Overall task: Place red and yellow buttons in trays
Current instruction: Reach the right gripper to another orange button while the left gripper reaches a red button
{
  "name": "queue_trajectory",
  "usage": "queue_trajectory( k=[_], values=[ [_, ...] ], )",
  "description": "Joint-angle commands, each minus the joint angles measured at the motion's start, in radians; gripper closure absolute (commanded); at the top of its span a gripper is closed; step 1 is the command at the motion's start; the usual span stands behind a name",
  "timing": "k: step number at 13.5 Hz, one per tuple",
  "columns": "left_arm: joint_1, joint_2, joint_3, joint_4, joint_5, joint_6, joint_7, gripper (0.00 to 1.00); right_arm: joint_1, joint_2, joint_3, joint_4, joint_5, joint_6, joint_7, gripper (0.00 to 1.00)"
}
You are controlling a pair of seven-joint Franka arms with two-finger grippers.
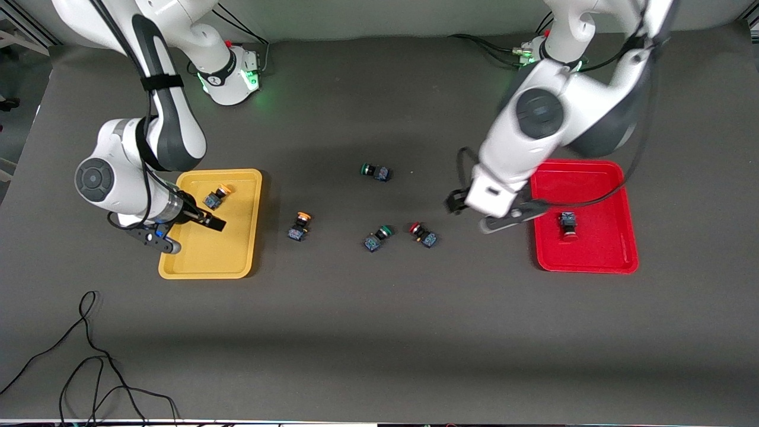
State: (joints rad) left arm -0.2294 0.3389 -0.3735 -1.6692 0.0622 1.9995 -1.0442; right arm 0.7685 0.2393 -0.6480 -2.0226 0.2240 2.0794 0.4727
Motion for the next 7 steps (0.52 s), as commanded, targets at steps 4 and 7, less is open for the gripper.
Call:
queue_trajectory(
  k=[4,7],
  values=[
    [-0.079,0.308,0.021,0.161,0.068,0.079,-0.342,0.01,-0.012,0.219,0.203,0.274,0.020,-0.041,0.240,0.00],
    [-0.084,0.382,0.021,0.155,0.100,0.148,-0.398,0.01,-0.014,0.333,0.293,0.311,0.020,0.016,0.302,0.00]
  ],
)
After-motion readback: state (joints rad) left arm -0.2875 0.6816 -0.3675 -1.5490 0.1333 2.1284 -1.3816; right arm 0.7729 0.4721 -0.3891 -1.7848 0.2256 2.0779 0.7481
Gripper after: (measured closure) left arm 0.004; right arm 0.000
